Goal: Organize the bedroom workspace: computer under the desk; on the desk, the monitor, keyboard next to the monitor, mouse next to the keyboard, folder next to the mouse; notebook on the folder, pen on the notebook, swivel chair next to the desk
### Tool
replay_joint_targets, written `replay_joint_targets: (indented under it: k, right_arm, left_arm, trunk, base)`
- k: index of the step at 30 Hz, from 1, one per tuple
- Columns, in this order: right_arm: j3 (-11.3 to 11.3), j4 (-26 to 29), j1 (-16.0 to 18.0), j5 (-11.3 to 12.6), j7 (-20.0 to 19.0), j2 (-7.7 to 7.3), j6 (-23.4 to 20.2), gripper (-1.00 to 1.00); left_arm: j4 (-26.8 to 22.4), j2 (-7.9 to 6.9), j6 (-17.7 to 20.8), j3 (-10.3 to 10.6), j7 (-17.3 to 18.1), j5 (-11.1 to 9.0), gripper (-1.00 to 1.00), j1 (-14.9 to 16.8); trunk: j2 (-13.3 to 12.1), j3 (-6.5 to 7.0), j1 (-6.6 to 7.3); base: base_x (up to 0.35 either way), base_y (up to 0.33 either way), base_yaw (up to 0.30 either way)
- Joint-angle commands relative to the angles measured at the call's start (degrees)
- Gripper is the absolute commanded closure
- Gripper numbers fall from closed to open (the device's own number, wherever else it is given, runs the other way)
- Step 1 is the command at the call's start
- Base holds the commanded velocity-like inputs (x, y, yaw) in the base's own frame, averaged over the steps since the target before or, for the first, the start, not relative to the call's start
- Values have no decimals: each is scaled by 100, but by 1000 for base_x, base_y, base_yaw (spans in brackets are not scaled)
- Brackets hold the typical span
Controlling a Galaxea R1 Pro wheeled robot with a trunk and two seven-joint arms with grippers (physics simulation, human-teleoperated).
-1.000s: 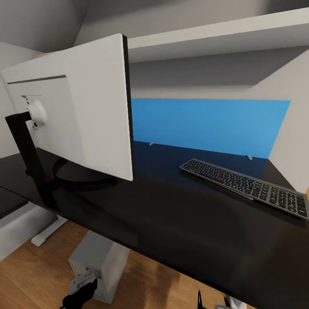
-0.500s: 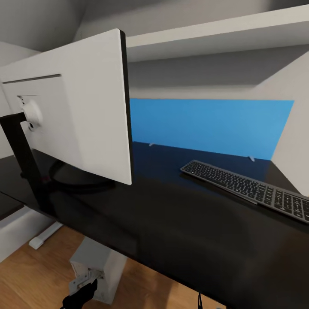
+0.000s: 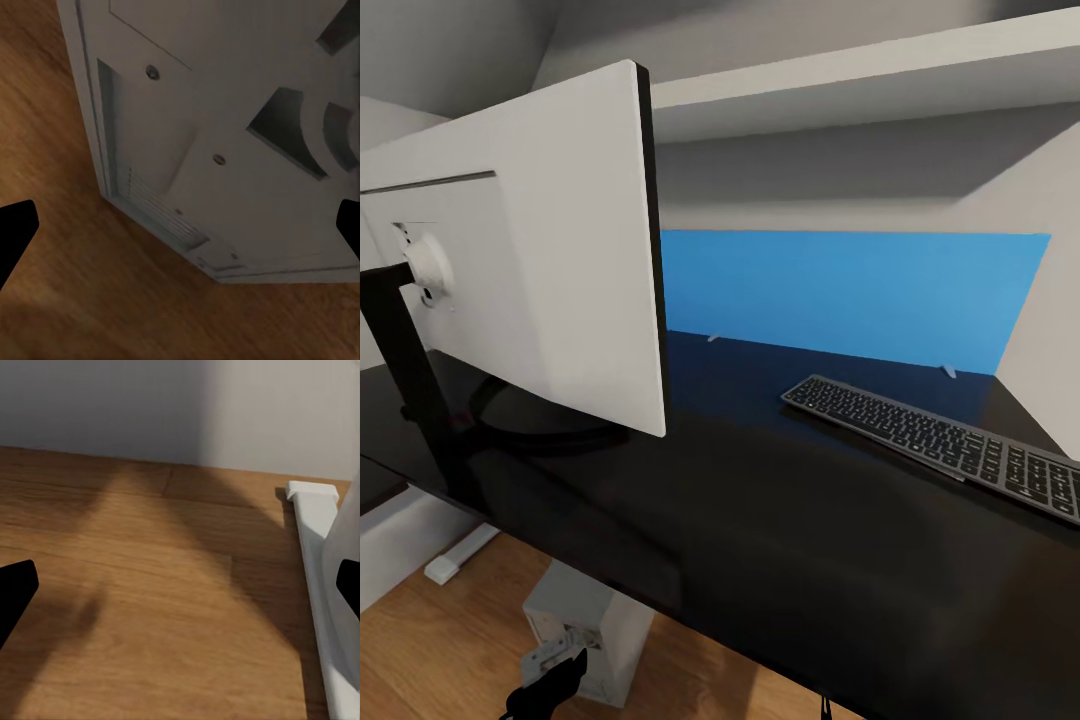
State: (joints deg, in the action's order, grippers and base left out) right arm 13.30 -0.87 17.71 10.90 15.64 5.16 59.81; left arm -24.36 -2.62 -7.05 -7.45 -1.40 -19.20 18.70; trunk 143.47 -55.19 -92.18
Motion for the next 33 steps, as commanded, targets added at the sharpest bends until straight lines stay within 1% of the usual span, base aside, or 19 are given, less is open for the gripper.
replay_joint_targets:
  k: [1,13,22,33]
  right_arm:
    - [50,-9,5,53,5,2,19,-100]
    - [50,-6,4,55,5,2,19,-100]
    - [50,-2,6,53,7,2,19,-100]
    - [52,-5,4,53,9,2,19,-100]
  left_arm:
    - [2,-2,-16,16,-10,-58,-100,2]
    - [2,-2,-16,16,-10,-58,-100,2]
    - [2,-2,-16,16,-10,-58,-100,2]
    - [3,-2,-16,16,-10,-58,-100,2]
  trunk:
    - [2,-5,1]
    - [2,-5,1]
    - [2,-5,1]
    - [2,-5,1]
  base:
    - [2,0,0]
    - [2,0,0]
    - [92,0,0]
    - [16,0,0]
